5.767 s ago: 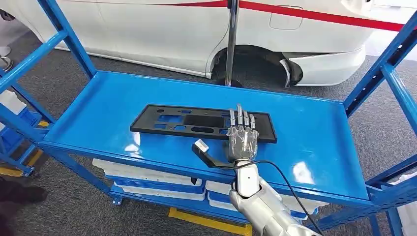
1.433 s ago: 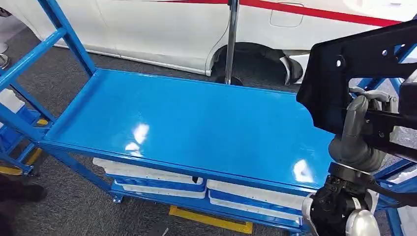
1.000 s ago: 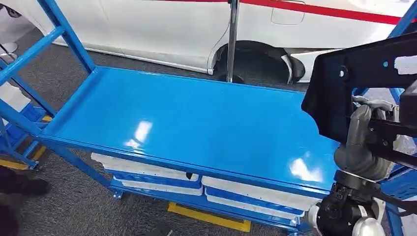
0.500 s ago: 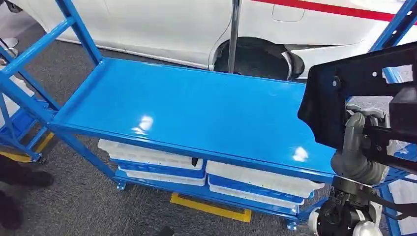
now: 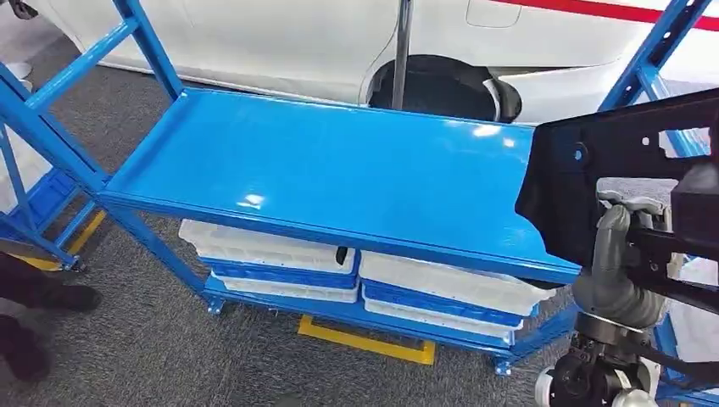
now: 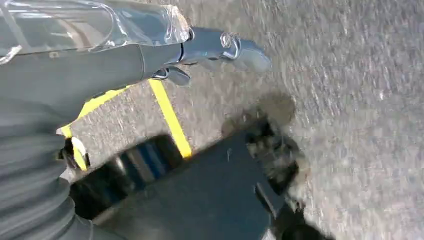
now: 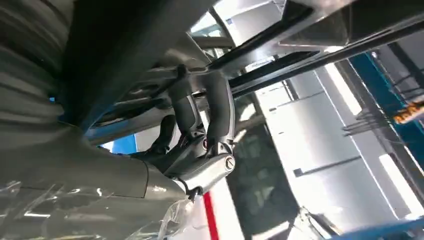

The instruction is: Take the parts from the cabinet and place them on the table.

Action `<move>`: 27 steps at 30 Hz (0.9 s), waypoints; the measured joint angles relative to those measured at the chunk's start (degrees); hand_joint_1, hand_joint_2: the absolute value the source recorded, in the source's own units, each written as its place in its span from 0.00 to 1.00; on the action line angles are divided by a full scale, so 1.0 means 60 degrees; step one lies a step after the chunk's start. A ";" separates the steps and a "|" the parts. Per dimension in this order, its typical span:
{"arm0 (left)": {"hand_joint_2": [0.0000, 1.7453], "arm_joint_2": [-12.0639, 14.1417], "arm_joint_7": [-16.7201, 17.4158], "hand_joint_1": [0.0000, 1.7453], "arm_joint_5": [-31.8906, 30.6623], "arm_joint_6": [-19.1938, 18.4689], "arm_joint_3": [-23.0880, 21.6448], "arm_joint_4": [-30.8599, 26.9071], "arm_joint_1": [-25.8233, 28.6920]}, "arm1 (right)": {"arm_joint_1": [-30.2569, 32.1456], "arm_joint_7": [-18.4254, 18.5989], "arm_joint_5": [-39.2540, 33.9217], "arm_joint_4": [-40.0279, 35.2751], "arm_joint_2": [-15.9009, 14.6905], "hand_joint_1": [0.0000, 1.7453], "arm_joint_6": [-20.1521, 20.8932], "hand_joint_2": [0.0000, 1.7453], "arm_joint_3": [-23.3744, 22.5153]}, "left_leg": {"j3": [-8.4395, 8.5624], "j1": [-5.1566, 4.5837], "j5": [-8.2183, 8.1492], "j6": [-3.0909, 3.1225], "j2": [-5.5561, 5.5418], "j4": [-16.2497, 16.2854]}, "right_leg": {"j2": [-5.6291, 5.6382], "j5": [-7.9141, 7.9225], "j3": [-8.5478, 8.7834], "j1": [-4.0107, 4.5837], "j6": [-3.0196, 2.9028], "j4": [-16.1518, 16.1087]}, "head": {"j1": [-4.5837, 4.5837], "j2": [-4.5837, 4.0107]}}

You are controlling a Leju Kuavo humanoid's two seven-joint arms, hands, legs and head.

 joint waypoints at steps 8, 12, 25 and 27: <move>1.00 0.0007 0.0117 0.00 -0.0011 0.0065 -0.0087 0.0000 0.0129 | 0.0045 -0.0025 0.0059 0.0018 0.0033 1.00 -0.0025 1.00 0.0007 | -0.0952 0.0040 -0.1533 -0.0205 -0.0002 0.2923 | -0.0049 0.0408 -0.0407 -0.0088 -0.0219 -0.0072 | -0.0058 0.0000; 1.00 0.0022 0.0218 0.00 -0.0007 0.0084 -0.0157 0.0000 0.0178 | 0.0098 -0.0120 0.0033 0.0022 0.0044 1.00 0.0004 1.00 0.0007 | 0.0881 0.0015 -0.0653 0.0027 -0.0426 -0.0157 | 0.0133 0.0495 -0.0519 -0.0042 -0.0092 -0.0056 | -0.0055 0.0000; 1.00 0.0015 0.0430 0.00 -0.0084 0.0080 -0.0328 -0.0004 0.0295 | 0.0538 -0.0346 -0.0262 0.0095 0.0058 1.00 0.0109 1.00 0.0000 | 0.0667 0.0056 -0.0465 0.0267 0.0400 -0.0163 | -0.0153 0.0148 -0.0965 -0.0120 0.0304 0.1266 | -0.0033 0.0000; 1.00 0.0011 0.0430 0.00 -0.0084 0.0080 -0.0372 -0.0004 0.0279 | 0.0536 -0.0368 -0.0266 0.0095 0.0062 1.00 0.0127 1.00 0.0000 | 0.0655 -0.0038 -0.0503 0.0180 0.0486 -0.0117 | -0.0637 0.0320 -0.0360 0.0015 0.0262 0.0042 | -0.0022 -0.0003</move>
